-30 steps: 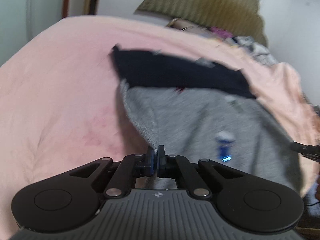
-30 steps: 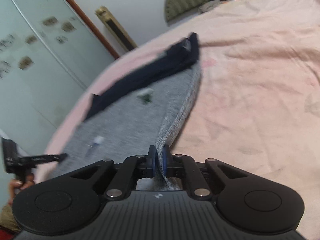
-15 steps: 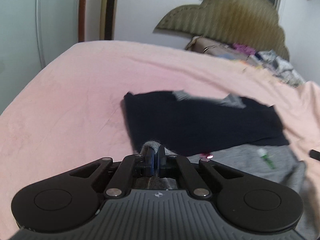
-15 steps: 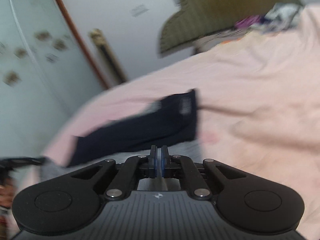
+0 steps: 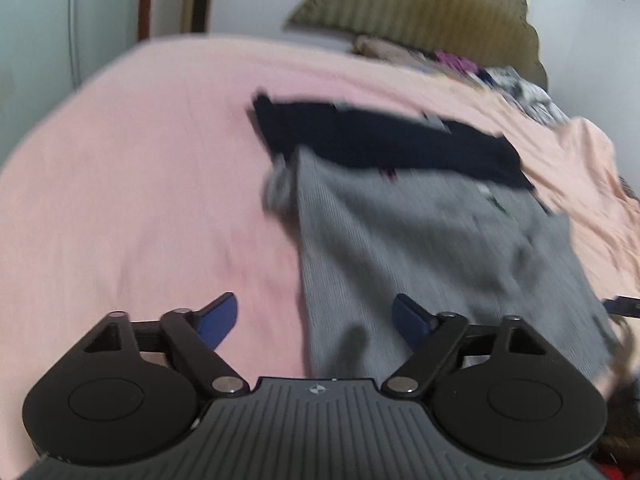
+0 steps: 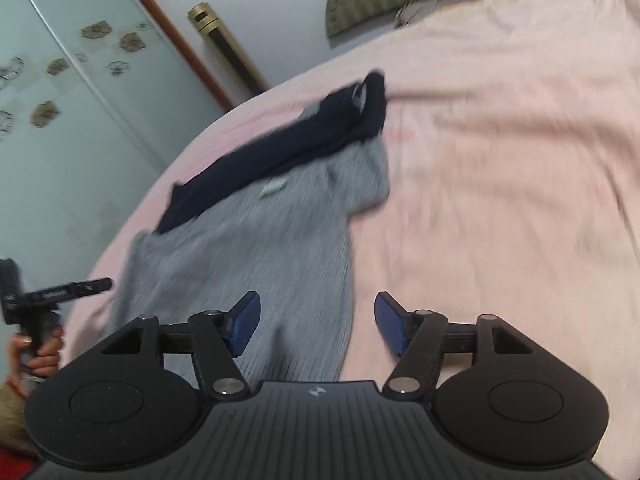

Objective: Fold small clothes
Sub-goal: 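Lift the hem with both tools and fold it toward the collar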

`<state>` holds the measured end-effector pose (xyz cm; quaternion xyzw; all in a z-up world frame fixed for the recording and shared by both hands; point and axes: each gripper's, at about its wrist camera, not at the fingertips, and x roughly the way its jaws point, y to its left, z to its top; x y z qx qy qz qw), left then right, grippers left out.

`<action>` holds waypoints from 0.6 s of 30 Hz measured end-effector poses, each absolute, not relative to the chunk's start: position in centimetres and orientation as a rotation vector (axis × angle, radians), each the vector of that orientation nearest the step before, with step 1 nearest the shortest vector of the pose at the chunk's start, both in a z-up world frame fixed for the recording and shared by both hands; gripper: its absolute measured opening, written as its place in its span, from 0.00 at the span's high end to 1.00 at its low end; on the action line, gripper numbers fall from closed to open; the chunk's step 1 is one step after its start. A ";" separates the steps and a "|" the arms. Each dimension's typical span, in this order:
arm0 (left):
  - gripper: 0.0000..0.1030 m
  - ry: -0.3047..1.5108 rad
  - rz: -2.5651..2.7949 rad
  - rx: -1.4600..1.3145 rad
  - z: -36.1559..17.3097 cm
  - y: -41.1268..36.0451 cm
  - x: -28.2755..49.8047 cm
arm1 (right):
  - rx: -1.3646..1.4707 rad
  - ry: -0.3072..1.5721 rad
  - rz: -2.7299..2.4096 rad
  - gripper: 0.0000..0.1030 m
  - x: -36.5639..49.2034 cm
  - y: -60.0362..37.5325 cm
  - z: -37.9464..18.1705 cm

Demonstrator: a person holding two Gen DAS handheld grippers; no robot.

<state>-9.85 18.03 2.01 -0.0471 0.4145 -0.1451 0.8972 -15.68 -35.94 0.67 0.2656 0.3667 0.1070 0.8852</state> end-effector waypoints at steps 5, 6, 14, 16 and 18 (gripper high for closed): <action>0.42 0.907 -0.363 -0.171 0.4 18.8 -12.3 | 0.598 0.769 0.262 0.41 -18.5 -34.6 -0.3; 0.42 0.905 -0.375 -0.166 0.3 18.4 -12.5 | 0.615 0.769 0.271 0.43 -18.7 -34.3 -0.4; 0.92 0.890 -0.412 -0.101 0.5 15.3 -14.3 | 0.585 0.789 0.272 0.90 -17.2 -31.6 -1.0; 0.92 0.873 -0.417 -0.117 1.2 15.3 -14.5 | 0.595 0.766 0.266 0.92 -17.2 -31.5 -0.7; 0.92 0.827 -0.417 -0.108 2.7 15.1 -15.1 | 0.612 0.722 0.268 0.92 -17.5 -31.9 0.3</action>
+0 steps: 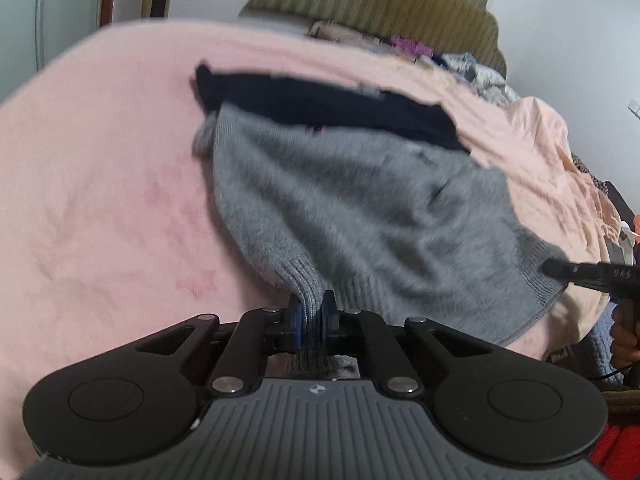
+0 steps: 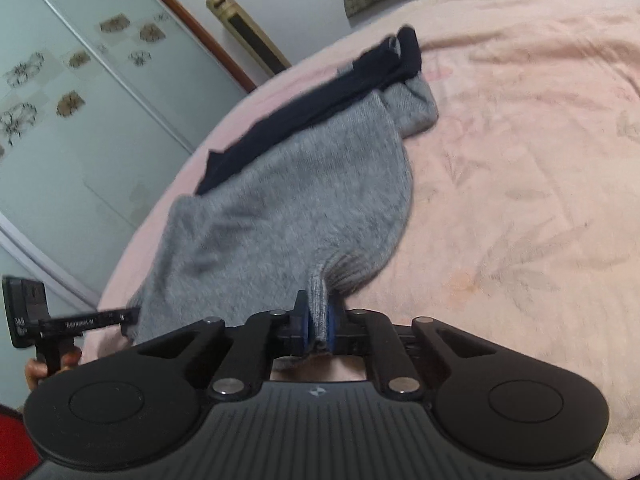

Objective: Fold small clothes
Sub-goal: 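Lift the hem with both tools and fold it toward the collar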

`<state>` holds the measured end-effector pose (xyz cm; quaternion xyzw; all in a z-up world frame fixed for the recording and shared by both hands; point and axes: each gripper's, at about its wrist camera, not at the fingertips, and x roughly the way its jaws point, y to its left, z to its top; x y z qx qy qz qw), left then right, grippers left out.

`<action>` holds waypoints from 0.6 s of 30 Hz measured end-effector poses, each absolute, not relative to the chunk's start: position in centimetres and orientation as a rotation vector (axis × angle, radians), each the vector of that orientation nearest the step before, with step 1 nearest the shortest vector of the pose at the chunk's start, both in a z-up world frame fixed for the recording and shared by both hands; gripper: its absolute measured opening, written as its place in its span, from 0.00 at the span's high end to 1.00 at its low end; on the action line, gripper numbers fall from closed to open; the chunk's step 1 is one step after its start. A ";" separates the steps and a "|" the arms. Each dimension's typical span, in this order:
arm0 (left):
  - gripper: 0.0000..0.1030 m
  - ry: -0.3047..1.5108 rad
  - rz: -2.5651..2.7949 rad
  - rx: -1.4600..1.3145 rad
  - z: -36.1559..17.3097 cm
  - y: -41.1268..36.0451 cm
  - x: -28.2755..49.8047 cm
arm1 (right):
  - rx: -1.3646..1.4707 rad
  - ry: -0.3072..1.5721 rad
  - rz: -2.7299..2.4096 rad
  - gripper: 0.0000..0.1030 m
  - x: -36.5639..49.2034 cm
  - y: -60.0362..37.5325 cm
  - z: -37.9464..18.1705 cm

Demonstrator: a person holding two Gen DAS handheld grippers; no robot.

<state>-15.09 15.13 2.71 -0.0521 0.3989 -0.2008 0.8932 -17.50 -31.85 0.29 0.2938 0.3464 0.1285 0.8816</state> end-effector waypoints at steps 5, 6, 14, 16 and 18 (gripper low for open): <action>0.92 0.687 -0.480 -0.196 8.4 16.3 -17.0 | 0.609 0.568 0.312 0.92 -19.2 -32.6 5.5; 0.92 0.668 -0.496 -0.205 9.4 16.5 -17.5 | 0.603 0.539 0.318 0.92 -19.7 -32.6 6.5; 0.92 0.547 -0.496 -0.231 13.8 16.7 -16.6 | 0.585 0.407 0.335 0.92 -20.4 -33.6 11.4; 0.92 0.551 -0.490 -0.251 13.9 16.0 -14.1 | 0.594 0.397 0.329 0.92 -18.7 -33.9 11.5; 0.92 0.552 -0.467 -0.249 14.2 15.2 -11.8 | 0.604 0.385 0.321 0.92 -16.6 -34.2 11.6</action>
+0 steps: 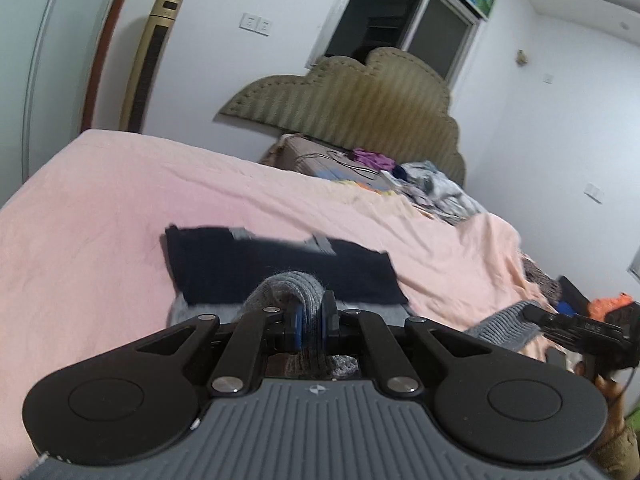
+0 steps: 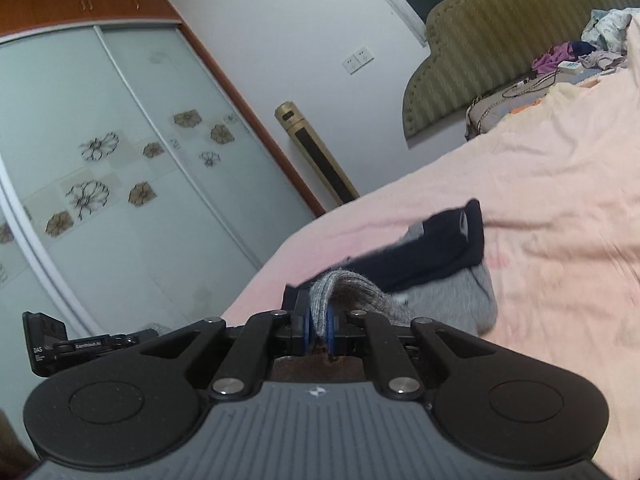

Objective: Fold small clothes
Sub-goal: 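Lift the hem with both tools and fold it toward the collar, then lower the hem onto the folded sleeves and open both tools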

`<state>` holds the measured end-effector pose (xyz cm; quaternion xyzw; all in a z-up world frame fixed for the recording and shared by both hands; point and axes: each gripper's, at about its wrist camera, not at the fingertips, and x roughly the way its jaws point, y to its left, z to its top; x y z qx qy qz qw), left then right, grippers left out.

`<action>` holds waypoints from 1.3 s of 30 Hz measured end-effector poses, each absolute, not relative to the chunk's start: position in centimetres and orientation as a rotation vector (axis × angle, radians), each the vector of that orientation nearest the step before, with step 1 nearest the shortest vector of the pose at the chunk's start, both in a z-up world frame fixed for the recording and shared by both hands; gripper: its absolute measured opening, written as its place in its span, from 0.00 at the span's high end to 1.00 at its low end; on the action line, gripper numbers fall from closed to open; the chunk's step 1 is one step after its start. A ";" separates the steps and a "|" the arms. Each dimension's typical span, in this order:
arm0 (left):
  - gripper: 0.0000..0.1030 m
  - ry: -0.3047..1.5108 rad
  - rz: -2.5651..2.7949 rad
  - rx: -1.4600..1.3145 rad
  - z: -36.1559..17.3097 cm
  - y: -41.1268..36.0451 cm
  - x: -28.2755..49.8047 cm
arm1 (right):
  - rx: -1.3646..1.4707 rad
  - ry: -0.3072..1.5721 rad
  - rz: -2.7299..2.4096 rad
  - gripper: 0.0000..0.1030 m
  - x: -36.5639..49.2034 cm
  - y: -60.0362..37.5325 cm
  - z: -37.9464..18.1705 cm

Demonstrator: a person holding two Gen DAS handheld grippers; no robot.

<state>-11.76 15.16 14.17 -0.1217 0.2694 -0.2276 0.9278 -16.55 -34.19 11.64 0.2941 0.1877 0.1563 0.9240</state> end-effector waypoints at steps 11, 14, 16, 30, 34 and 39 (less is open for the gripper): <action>0.92 0.582 -0.300 -0.201 15.1 12.3 -0.1 | 0.619 0.406 0.211 0.92 -4.7 -35.2 10.8; 0.92 0.604 -0.271 -0.190 14.6 12.1 2.7 | 0.635 0.416 0.190 0.92 -2.1 -35.6 10.1; 0.91 0.621 -0.248 -0.179 14.2 11.9 4.7 | 0.635 0.423 0.164 0.92 -0.4 -36.0 9.7; 0.89 0.755 -0.087 -0.029 7.2 8.3 17.0 | 0.643 0.575 0.007 0.92 11.0 -36.9 4.0; 0.82 0.800 -0.051 0.004 5.1 8.4 18.3 | 0.642 0.657 -0.020 0.90 13.1 -36.8 1.8; 0.75 0.815 -0.028 -0.015 4.1 9.2 18.9 | 0.658 0.686 -0.022 0.84 14.3 -37.0 0.9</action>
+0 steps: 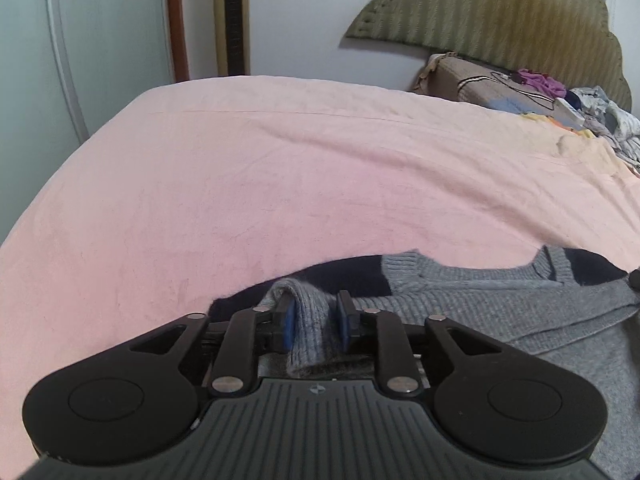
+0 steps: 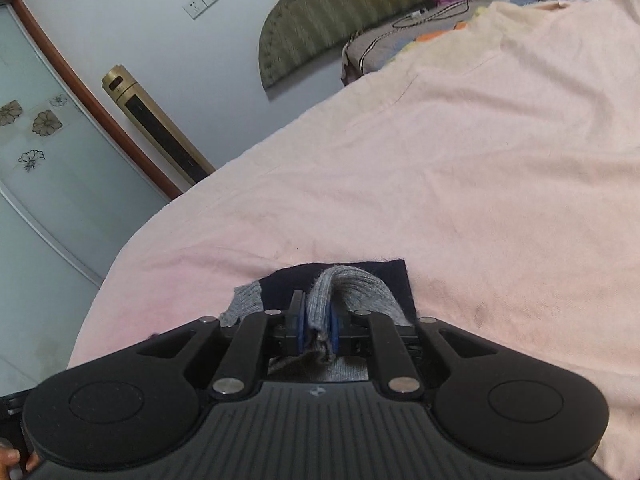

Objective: Fold small clothes
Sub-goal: 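Lower the hem onto the folded sleeves and open both tools, then press the folded sweater flat with both open tools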

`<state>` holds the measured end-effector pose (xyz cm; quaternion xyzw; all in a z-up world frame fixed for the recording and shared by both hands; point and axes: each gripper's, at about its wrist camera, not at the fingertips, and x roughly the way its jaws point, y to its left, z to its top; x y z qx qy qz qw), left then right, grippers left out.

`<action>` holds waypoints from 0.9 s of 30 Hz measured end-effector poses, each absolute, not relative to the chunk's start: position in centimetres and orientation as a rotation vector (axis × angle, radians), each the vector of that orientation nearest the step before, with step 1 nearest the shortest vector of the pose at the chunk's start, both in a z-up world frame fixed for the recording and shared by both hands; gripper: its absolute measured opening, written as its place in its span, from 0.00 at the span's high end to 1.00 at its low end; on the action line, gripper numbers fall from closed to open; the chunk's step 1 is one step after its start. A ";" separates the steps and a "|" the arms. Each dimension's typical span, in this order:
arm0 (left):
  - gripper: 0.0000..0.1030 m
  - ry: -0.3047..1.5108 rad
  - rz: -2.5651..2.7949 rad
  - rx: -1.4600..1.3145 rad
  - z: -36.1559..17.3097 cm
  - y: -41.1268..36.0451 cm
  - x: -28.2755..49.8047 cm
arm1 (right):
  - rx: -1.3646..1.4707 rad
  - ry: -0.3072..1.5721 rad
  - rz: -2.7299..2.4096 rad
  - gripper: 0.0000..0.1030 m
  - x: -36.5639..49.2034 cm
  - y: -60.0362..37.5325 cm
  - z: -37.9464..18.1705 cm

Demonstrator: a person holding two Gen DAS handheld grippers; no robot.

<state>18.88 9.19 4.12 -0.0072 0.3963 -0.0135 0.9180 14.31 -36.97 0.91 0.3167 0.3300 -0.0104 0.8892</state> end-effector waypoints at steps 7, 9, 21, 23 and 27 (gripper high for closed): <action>0.61 0.813 0.010 0.002 3.9 9.0 19.9 | 0.690 0.677 -0.015 0.71 15.9 -37.8 0.8; 0.56 0.808 0.020 0.018 3.9 8.8 20.1 | 0.686 0.680 -0.020 0.69 16.2 -37.8 0.8; 0.41 0.814 0.049 0.012 3.6 9.3 20.5 | 0.600 0.648 -0.064 0.42 16.9 -36.7 1.7; 0.36 0.803 0.058 0.021 3.8 9.4 20.3 | 0.575 0.638 -0.058 0.42 16.6 -36.3 2.1; 0.24 0.779 0.081 0.056 4.3 9.4 19.8 | 0.508 0.658 -0.014 0.38 16.2 -34.9 2.5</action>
